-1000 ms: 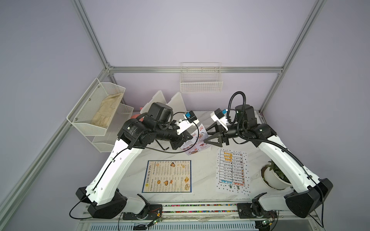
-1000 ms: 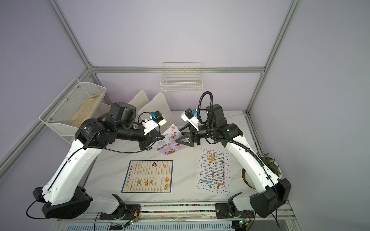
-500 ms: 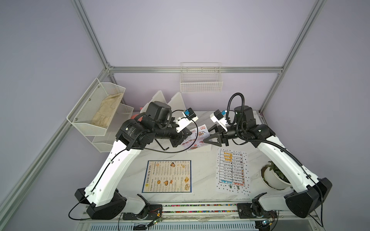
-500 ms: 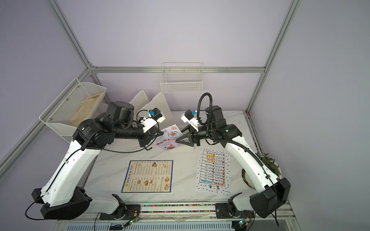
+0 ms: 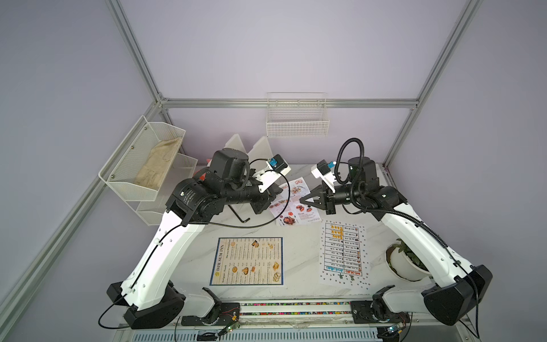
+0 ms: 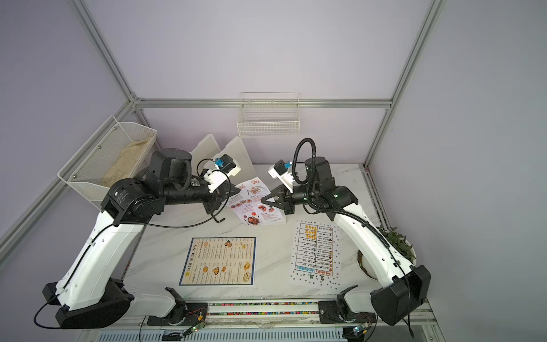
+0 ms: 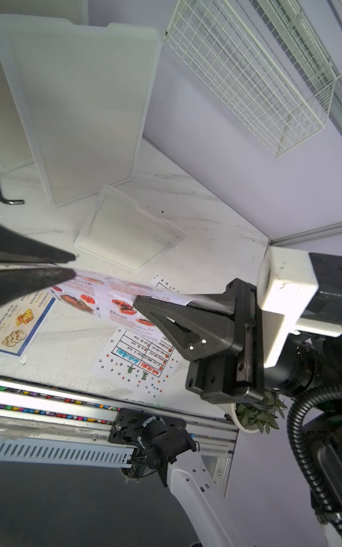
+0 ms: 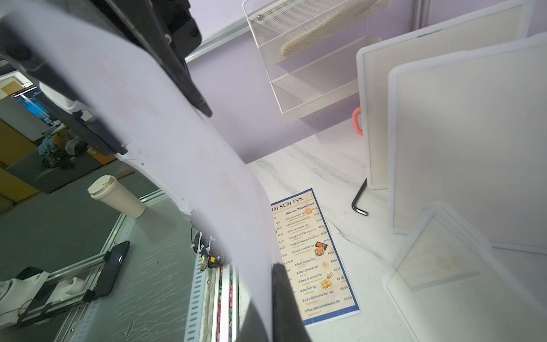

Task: Insert the menus into the narrow rack
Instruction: Pick up the menu from the center of the board.

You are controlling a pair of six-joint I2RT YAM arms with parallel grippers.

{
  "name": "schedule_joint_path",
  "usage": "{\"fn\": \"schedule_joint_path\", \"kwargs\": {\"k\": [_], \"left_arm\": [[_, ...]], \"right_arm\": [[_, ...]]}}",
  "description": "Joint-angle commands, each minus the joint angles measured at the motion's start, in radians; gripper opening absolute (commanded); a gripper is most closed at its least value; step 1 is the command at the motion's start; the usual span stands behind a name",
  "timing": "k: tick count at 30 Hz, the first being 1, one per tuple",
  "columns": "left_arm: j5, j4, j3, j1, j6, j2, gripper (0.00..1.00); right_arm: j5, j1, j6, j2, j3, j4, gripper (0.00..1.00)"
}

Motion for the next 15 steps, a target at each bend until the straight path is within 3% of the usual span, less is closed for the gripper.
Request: {"fn": "schedule_joint_path", "kwargs": {"k": [1, 3, 5, 15], "left_arm": [[-0.005, 0.107, -0.036, 0.01, -0.051, -0.044, 0.54], [0.048, 0.176, -0.083, 0.026, -0.077, -0.064, 0.79], [0.1, 0.23, -0.12, 0.036, -0.097, -0.074, 0.94], [0.299, 0.479, -0.236, 0.132, -0.216, -0.098, 0.94]], "right_arm": [[0.088, -0.003, 0.035, -0.047, 0.004, 0.051, 0.0], [0.111, -0.006, 0.057, -0.053, 0.013, 0.064, 0.0], [0.109, -0.007, 0.064, -0.048, 0.038, 0.061, 0.0], [0.147, -0.008, 0.093, -0.104, 0.114, 0.099, 0.0]]}}
